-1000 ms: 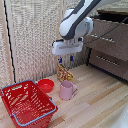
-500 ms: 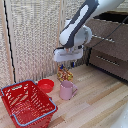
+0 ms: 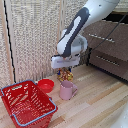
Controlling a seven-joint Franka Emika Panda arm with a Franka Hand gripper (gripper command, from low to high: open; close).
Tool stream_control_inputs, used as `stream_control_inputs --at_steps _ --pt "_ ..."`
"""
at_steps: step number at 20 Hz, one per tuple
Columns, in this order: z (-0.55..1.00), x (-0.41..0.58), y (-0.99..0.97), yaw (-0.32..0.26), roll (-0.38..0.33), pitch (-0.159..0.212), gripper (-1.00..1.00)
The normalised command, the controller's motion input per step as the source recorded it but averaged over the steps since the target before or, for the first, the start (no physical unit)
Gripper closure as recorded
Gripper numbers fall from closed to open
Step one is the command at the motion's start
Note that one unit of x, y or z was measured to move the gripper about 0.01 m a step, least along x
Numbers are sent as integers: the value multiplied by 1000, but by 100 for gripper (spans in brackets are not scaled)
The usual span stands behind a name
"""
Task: Meticulously direct the gripper system near the nourishment stick. Grapple the nourishment stick firmly with the gripper system. Progress with the gripper system grasping the stick toward the storage box. Tenderly permit the nourishment stick to descend into the box.
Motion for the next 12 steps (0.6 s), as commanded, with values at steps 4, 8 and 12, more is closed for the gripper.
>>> stream_control_inputs --at_steps 4,8,12 --pt "-49 148 -62 56 0 40 100" --pt "-5 13 0 0 0 14 100" --pt "1 90 4 0 0 0 100"
